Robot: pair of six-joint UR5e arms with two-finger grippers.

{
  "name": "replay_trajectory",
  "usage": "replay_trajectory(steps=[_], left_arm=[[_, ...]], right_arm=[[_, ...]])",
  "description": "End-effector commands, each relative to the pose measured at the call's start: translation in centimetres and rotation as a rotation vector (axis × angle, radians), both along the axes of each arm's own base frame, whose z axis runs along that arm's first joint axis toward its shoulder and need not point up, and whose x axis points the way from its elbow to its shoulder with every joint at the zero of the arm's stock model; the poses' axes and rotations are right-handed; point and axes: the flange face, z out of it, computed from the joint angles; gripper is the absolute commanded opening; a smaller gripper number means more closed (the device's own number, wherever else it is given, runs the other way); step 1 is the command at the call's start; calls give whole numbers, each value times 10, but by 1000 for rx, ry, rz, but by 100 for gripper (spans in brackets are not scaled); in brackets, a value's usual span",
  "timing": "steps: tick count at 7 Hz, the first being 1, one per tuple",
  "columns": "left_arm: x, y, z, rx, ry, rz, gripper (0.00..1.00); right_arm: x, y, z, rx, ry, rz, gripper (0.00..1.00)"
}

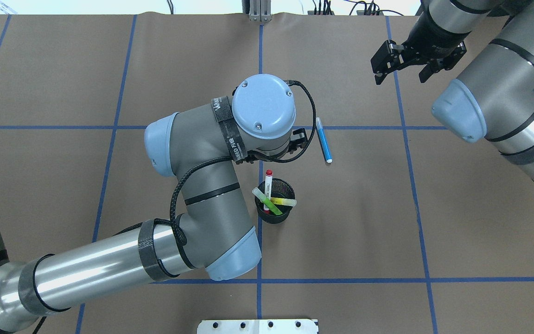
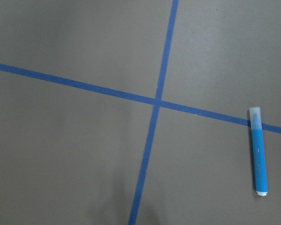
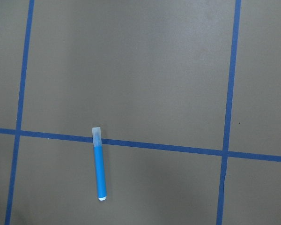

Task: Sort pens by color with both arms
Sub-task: 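Position the left gripper above the cup over the red marker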

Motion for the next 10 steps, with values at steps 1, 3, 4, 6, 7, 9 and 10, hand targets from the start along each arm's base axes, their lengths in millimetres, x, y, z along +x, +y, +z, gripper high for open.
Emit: replay_trajectory(steps=[1,3,4,6,7,9,10], left_arm=[[7,3,7,0,-14,11,87],[12,12,6,3,-14,23,83],[19,21,7,24,-26,17,80],[20,25,11,42,-34,32,78],[20,25,11,49,-36,38,77],[20,25,15,66,-47,57,71],[20,25,15,79,-51,69,69]], right_arm=[[-1,1,1,-2,0,-3,99],[-2,0,1,-3,0,-4,99],[-4,0,2,-4,1,-6,99],[-4,0,3,-6,5,-6,99],[-4,0,3,-6,5,-6,99],[-4,0,2,-3,3,-6,99],[-4,0,2,-3,3,-6,99]])
